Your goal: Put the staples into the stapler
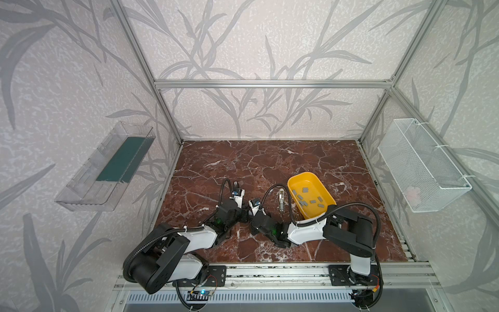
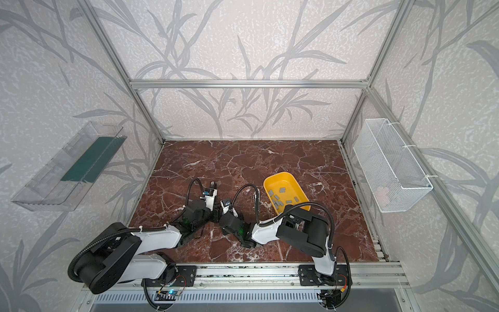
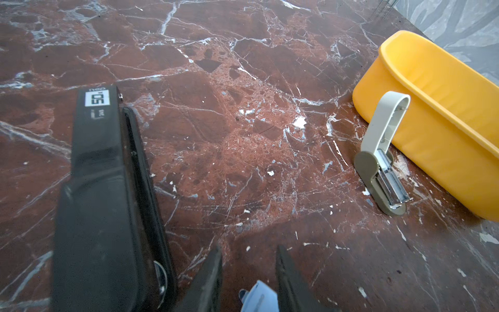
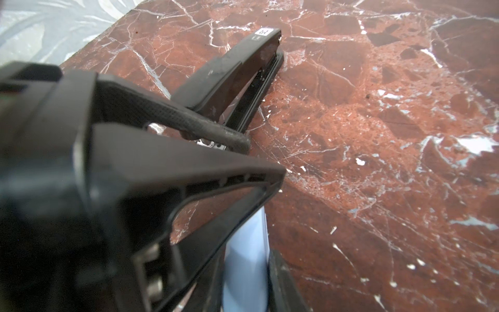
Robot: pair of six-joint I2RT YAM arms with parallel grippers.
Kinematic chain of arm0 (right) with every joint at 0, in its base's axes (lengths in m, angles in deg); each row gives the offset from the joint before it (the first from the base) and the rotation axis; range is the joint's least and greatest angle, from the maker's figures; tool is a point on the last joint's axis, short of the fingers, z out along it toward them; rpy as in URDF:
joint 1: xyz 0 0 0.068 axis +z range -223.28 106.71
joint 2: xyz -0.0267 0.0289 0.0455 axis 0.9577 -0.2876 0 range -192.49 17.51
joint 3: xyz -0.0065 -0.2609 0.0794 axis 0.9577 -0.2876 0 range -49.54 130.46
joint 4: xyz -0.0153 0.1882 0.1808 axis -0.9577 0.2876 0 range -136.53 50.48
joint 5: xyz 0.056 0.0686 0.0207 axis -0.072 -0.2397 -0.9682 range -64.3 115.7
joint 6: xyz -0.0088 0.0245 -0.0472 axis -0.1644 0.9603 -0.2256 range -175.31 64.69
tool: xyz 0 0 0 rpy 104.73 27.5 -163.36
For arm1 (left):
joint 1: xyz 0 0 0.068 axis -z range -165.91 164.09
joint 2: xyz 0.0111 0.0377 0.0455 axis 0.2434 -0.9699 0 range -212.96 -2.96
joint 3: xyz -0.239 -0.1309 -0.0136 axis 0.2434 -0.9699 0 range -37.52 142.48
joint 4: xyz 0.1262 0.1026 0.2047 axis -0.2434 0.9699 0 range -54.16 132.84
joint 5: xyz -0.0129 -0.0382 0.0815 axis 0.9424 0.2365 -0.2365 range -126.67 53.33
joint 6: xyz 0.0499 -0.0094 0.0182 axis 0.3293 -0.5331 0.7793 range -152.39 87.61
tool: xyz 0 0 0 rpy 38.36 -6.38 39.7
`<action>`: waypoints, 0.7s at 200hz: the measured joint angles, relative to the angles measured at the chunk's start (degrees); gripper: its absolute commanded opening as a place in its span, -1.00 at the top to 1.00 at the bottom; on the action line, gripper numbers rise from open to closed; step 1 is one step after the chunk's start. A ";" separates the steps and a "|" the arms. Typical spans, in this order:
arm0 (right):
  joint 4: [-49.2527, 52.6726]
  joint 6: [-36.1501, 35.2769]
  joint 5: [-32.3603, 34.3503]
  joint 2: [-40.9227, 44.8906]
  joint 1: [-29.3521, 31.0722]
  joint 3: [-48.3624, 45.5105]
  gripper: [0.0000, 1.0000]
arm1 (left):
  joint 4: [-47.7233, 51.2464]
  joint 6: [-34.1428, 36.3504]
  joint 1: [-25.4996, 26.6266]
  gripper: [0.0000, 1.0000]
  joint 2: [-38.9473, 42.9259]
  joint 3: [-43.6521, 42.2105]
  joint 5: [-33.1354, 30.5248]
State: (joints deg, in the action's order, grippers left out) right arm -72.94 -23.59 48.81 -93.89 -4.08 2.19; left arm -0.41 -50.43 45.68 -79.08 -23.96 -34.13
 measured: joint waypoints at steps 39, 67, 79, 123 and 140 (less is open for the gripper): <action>-3.80 1.51 0.50 -2.36 0.02 0.63 0.65 | 0.48 -0.74 -1.18 0.27 0.92 0.26 -1.14; -8.50 3.80 1.03 -4.50 0.11 -0.04 0.67 | 1.18 -1.09 -1.49 0.25 2.38 0.28 -1.44; -10.27 4.83 1.42 -5.49 0.22 0.09 0.70 | 1.53 -1.11 -1.77 0.25 2.78 0.37 -1.62; -12.37 6.40 2.58 -5.62 0.42 -0.22 0.67 | 2.03 -1.44 -2.29 0.25 3.23 0.46 -1.55; -11.19 6.16 2.14 -4.57 0.46 -0.42 0.60 | 2.14 -1.57 -2.32 0.24 3.65 0.46 -1.03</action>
State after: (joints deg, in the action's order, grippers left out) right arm -84.13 -17.42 50.95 -98.45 -3.62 1.77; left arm 1.73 -52.00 43.36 -75.43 -23.50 -35.15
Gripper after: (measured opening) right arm 0.272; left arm 0.377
